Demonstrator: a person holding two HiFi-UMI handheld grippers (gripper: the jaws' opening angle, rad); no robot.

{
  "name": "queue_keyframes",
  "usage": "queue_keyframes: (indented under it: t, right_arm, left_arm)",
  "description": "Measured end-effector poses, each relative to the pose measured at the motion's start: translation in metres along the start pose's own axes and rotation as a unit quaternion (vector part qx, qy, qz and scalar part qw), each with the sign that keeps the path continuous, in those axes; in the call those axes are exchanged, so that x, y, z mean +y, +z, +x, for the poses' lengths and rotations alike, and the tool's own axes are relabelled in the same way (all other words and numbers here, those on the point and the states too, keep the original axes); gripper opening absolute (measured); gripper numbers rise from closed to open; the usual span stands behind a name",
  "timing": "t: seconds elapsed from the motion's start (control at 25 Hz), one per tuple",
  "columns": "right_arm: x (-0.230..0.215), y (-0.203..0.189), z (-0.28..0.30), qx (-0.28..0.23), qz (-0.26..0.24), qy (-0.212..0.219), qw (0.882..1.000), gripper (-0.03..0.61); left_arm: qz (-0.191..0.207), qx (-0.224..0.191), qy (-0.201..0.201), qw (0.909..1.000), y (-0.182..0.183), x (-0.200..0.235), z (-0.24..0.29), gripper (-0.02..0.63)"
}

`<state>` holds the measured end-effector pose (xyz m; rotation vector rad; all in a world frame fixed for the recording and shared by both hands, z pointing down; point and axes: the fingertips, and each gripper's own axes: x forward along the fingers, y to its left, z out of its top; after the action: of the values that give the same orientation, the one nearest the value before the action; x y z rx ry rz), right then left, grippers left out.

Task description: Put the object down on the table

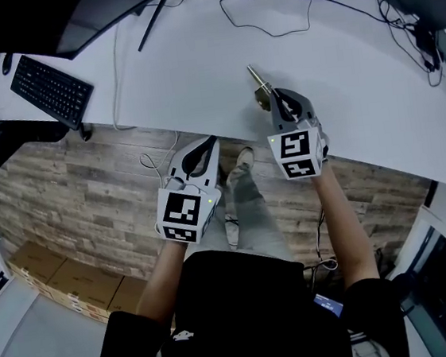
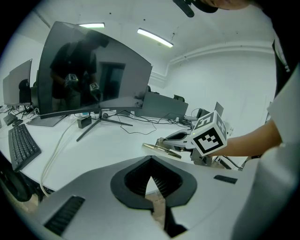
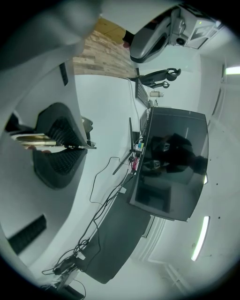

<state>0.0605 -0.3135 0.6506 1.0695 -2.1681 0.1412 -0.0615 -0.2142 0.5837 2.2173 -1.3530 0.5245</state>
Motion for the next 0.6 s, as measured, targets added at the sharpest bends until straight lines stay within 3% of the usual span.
queue_keyframes:
  t: [0.6]
  right_arm:
    - [0.0087, -0.0104, 0.0018, 0.015, -0.008, -0.007, 1.000, 0.028]
  left_arm:
    - [-0.004, 0.000, -0.002, 1.0000, -0.0035, 0.0009, -0.0020, 0.014]
